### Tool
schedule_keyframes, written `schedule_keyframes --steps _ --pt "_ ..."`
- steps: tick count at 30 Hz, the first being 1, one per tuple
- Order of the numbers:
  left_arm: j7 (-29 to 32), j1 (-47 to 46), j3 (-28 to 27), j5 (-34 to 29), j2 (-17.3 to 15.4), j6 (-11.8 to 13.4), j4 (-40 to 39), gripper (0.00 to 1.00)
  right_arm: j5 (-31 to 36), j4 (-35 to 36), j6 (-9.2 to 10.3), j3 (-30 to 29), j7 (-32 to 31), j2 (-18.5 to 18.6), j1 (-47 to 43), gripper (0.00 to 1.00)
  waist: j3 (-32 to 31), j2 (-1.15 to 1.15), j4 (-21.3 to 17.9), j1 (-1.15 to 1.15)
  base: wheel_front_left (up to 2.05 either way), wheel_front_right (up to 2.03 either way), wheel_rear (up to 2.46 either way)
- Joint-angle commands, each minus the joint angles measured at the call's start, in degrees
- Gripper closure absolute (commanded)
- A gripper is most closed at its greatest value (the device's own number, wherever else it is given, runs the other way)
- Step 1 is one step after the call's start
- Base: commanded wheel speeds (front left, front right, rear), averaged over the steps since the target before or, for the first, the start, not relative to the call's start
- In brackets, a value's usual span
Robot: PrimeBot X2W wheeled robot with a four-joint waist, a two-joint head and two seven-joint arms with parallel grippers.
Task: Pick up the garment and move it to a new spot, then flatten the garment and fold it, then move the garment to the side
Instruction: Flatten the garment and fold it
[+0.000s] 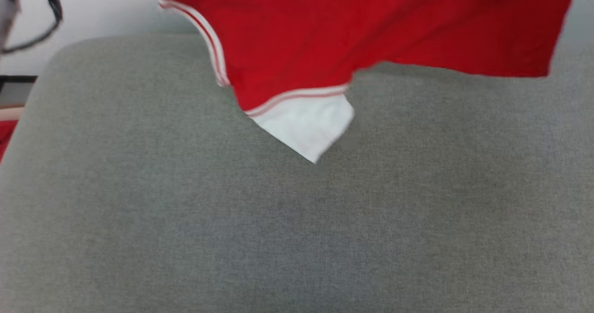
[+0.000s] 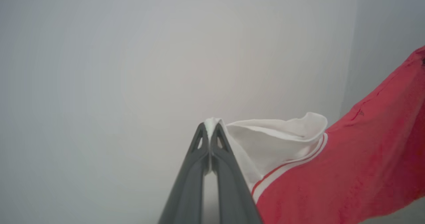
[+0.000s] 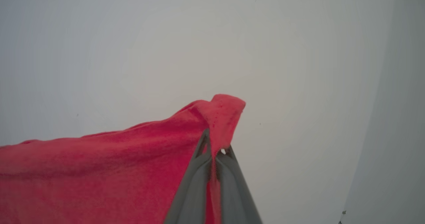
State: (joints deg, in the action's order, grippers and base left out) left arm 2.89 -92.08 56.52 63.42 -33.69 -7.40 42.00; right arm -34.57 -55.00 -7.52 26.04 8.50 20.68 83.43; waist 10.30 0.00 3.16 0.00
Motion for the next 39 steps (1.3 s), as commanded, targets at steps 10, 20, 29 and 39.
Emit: schedule_keyframes --steps 10,20,29,39 --pt "-4.8 -9.6 -2.2 0.2 4.1 0.1 11.3 1.00 1.5 -2.4 0.06 -1.7 2.1 -2.3 3.3 1.00 4.3 0.00 -1.8 0.00 0.00 0.00 0.00" --pt "-9.3 -18.4 -5.7 2.2 7.0 0.0 18.5 1.00 2.6 -2.4 0.06 -2.3 4.0 -3.8 8.4 1.00 12.8 0.00 -3.1 0.00 0.00 0.00 0.00" --pt "-13.5 -28.1 -6.3 1.1 7.7 -0.1 20.9 1.00 8.2 -1.7 0.06 -5.3 6.6 -4.3 15.2 1.00 25.0 0.00 -4.3 0.00 0.00 0.00 0.00" --pt "-17.9 -37.6 -7.8 -0.8 8.3 -0.1 16.1 1.00 23.8 11.9 0.06 -18.7 6.7 -5.8 17.1 1.00 37.8 0.00 -2.9 0.00 0.00 0.00 0.00"
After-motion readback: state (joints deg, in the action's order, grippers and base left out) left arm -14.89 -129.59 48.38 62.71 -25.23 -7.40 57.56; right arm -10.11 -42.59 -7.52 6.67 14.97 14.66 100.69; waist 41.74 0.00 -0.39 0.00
